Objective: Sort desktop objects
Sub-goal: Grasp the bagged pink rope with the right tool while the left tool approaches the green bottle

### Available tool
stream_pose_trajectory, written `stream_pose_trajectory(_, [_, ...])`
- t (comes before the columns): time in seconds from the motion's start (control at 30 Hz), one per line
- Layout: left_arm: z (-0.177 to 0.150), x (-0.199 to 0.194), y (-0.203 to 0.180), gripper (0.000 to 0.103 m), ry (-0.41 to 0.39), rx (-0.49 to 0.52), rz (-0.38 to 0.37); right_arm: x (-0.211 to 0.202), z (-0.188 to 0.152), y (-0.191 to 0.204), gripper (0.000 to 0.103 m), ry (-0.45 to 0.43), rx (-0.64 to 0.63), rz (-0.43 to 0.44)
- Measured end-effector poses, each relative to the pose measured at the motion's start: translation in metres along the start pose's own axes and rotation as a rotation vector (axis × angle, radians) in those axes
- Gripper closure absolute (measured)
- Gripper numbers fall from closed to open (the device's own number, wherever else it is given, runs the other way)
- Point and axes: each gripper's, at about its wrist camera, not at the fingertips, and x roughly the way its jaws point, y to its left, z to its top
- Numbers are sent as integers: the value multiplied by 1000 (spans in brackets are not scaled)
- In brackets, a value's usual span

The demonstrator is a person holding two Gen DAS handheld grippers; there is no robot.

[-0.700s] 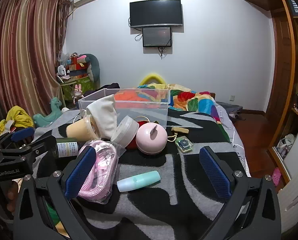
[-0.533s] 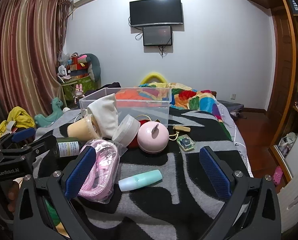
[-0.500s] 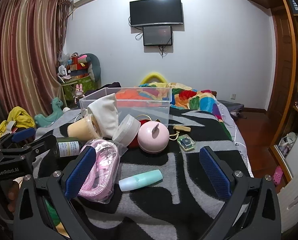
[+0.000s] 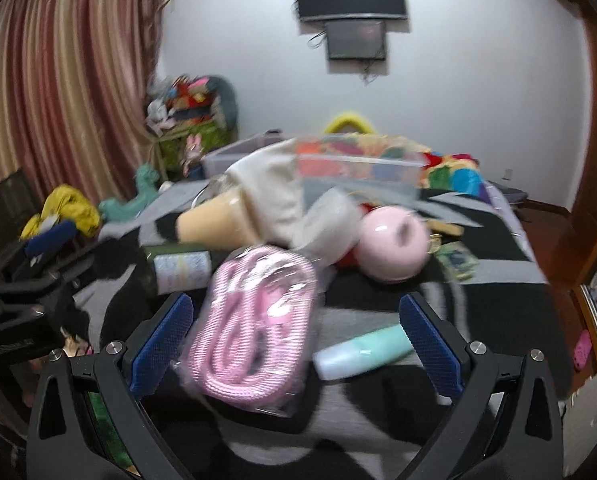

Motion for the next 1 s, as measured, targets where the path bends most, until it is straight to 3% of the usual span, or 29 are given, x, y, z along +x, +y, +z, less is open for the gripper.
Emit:
stream_pose_trajectory(0.33, [-5, 11, 31, 0, 47, -95, -42, 44, -6, 21, 0, 121, -46, 7])
stream_pose_trajectory(0.4, [-5, 14, 37, 0, 63, -129, -71, 50, -9, 26, 2, 145, -63, 47])
stream_pose_trajectory(0.5, [-6, 14, 37, 0, 75, -142, -95, 58, -14, 30, 10, 150, -88, 32])
stream_pose_trajectory(0.57, [-6, 15, 36, 0, 76, -144, -106, 54, -15, 28, 27, 134, -89, 34])
stream_pose_trajectory(0.67, [-7, 19, 30, 0, 95, -149, -146, 48, -14, 19, 43, 133, -69, 61])
stream_pose_trajectory(0.8, [-10, 27, 17, 0, 127, -134, -181, 43, -17, 11, 48, 130, -49, 99])
stream_pose_trajectory(1.0, [-9, 36, -5, 0, 135, -61, -173, 24, -21, -3, 50, 114, -26, 128])
